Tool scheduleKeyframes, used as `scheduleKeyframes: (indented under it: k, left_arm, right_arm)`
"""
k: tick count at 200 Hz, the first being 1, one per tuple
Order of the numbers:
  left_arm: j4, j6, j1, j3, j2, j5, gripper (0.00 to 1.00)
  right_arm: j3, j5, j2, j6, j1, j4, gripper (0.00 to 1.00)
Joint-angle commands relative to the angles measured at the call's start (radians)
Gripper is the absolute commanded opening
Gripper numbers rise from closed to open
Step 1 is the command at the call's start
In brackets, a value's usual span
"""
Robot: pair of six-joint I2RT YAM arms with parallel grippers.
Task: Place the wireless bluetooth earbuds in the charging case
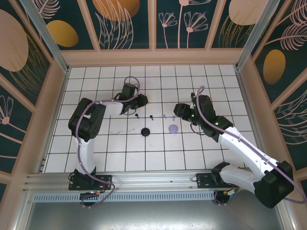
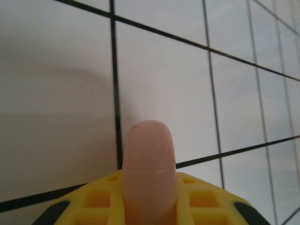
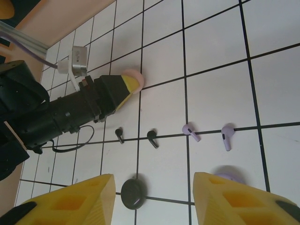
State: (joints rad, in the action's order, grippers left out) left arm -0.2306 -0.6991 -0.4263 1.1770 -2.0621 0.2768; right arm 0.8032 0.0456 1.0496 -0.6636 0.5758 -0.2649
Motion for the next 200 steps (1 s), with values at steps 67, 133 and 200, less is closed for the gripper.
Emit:
scheduleKeyframes:
  k: [67,133,200]
  left_arm:
    - [0.167,0.100,0.015,0.039,0.010,-0.132,0.45]
    - [0.227,0.178,0.046,0.070,0.101,-0.210,0.62]
    - [0.122,0.220,0.079,-0.050,0.374,-0.256,0.66]
  right_arm:
    - [0.045,-0.004,-0.014,-0.001,0.006,-0.013,0.58]
    - [0.069,-0.046,0.014,-0.009,0.057,-0.045,0.67]
    - [0.110,-0.104,0.157,-0.046,0.210,-0.072,0.67]
